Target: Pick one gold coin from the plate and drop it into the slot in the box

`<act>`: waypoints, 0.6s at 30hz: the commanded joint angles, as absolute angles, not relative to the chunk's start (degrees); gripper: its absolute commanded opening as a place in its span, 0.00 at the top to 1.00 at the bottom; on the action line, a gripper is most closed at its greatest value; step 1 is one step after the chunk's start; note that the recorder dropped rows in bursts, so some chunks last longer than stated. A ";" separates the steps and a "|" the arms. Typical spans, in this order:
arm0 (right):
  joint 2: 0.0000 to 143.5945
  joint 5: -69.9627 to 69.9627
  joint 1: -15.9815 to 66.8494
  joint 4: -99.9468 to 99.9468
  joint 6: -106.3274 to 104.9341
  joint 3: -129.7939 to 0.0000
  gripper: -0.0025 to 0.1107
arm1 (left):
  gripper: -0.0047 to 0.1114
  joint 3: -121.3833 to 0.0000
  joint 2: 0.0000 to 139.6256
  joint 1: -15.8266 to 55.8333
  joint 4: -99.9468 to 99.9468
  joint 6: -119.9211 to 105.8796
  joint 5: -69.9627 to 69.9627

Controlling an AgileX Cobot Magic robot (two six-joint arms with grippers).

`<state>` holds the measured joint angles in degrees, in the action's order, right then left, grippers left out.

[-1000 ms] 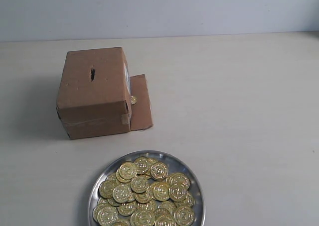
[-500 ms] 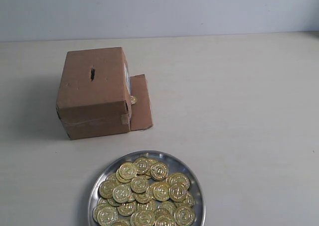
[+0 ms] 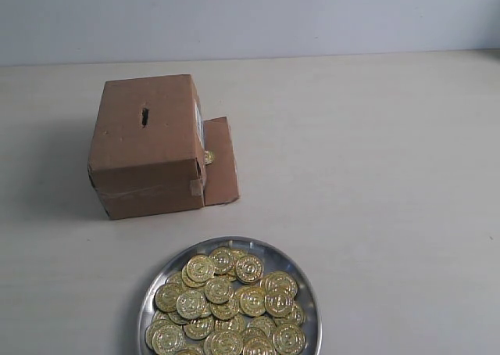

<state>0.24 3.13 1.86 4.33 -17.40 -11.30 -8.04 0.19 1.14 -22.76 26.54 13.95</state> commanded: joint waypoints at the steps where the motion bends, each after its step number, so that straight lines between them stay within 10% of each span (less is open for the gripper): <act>1: 0.00 5.14 1.57 4.44 -17.81 -6.19 0.98 | 0.96 -3.00 0.00 1.29 -25.24 26.58 17.76; 18: 0.00 2.28 1.57 4.21 -17.81 0.00 0.98 | 0.96 0.00 0.00 1.29 -27.68 26.58 14.96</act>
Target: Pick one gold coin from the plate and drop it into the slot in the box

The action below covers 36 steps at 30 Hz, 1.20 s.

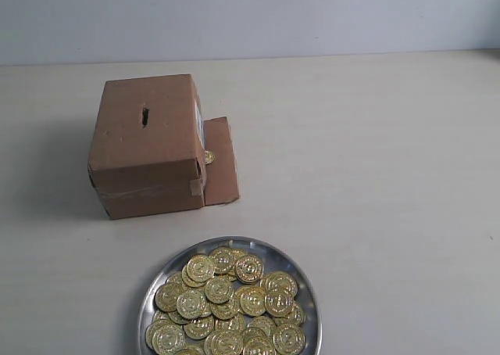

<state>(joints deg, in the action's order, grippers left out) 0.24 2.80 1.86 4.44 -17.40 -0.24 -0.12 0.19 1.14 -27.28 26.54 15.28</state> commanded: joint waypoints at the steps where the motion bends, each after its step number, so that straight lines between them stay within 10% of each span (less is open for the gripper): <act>1: 0.00 2.28 1.57 4.21 -17.81 0.00 0.98 | 0.96 0.00 0.00 1.29 -27.68 26.58 14.96; 22: 0.00 2.28 1.57 6.14 -17.70 0.00 0.98 | 0.96 0.00 0.00 1.29 -4.71 26.58 14.39; 36: 0.00 2.28 1.57 6.14 -17.70 0.00 0.98 | 0.96 0.00 0.00 1.29 -2.47 26.58 -14.95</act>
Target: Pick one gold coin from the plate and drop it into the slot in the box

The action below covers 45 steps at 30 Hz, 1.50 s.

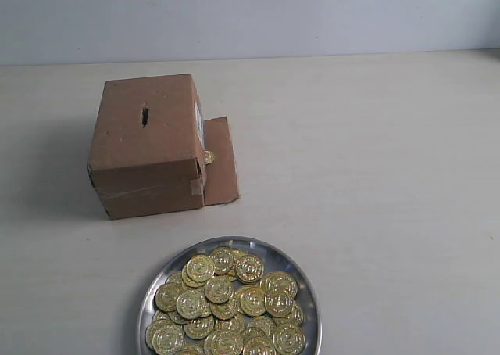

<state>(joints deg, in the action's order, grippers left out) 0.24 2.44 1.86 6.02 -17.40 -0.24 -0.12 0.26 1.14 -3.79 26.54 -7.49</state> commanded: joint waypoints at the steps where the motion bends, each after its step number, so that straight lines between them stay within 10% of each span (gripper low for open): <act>1: 0.00 2.28 1.57 6.14 -17.70 0.00 0.98 | 0.96 0.00 0.00 1.29 -1.32 26.58 -17.12; 45: 0.00 -16.28 1.57 7.61 -17.24 0.00 0.98 | 0.96 0.00 0.00 1.29 4.94 3.02 -19.81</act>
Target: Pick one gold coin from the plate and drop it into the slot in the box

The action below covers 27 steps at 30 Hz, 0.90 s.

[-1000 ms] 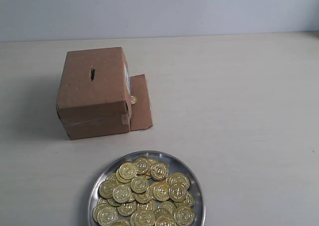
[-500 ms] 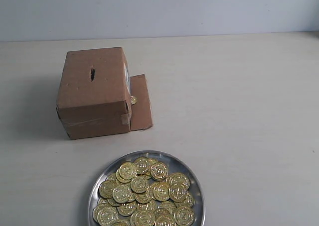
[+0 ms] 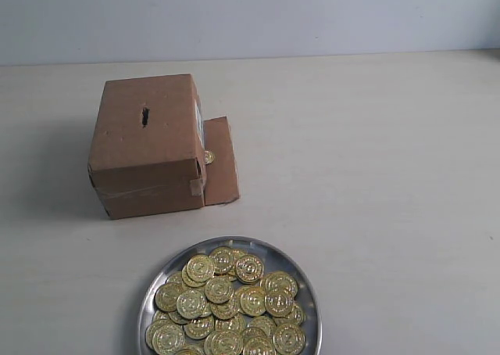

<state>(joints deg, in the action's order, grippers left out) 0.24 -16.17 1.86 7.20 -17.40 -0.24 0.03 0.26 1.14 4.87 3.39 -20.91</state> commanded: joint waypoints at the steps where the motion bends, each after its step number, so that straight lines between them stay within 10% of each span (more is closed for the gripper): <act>1: 0.00 -16.28 1.57 7.61 -17.24 0.00 0.98 | 0.96 0.00 0.00 1.29 4.93 3.02 -19.92; 27: 0.00 -16.28 1.57 7.61 -17.24 0.00 0.98 | 0.96 0.00 0.00 1.29 4.93 -11.09 -20.20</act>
